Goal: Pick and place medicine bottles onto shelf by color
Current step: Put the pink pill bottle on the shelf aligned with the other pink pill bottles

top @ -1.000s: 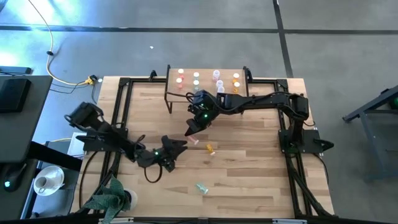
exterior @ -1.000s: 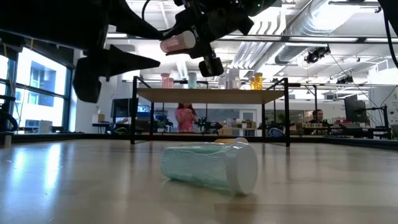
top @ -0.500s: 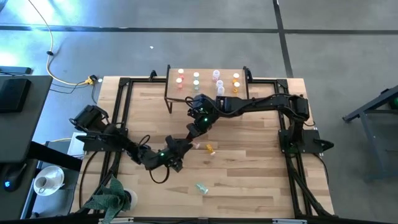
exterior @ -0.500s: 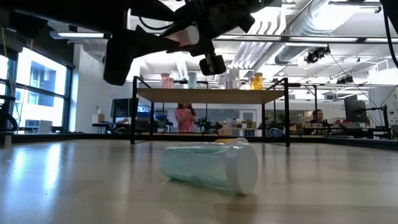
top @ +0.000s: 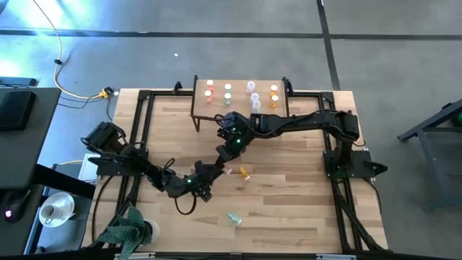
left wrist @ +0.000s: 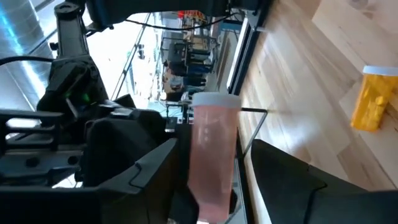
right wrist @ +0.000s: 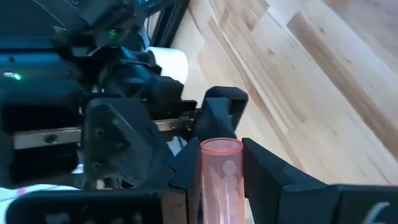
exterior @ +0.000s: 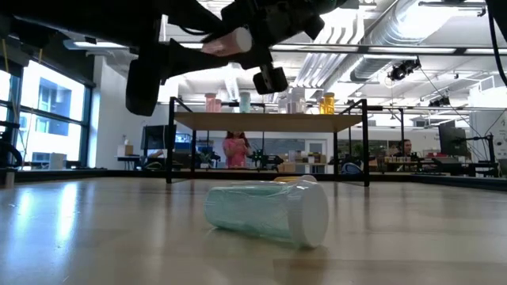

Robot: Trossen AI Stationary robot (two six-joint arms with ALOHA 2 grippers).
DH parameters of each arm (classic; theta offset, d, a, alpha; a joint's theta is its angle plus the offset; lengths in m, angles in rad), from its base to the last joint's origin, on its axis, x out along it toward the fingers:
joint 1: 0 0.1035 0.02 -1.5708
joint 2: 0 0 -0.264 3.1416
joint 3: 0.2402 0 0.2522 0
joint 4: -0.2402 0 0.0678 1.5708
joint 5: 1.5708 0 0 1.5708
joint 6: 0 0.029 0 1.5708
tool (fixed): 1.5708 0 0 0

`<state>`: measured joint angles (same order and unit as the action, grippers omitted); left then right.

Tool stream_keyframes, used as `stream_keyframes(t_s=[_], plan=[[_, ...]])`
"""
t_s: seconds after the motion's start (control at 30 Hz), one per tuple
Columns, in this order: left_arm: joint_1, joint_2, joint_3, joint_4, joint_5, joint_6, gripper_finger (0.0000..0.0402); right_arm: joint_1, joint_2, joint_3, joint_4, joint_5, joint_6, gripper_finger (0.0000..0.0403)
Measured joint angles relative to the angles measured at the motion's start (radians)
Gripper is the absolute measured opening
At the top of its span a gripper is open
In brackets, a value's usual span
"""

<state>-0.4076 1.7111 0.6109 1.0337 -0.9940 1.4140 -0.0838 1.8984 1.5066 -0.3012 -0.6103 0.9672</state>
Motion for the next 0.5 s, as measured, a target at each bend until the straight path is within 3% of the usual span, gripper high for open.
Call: stream_keyframes(t_s=[0.5], plan=[[0.011, 0.000, 0.000, -0.023, -0.018, 0.038, 0.0187, 0.025, 0.000, 0.000, 0.038, 0.023, 0.065, 0.0084]])
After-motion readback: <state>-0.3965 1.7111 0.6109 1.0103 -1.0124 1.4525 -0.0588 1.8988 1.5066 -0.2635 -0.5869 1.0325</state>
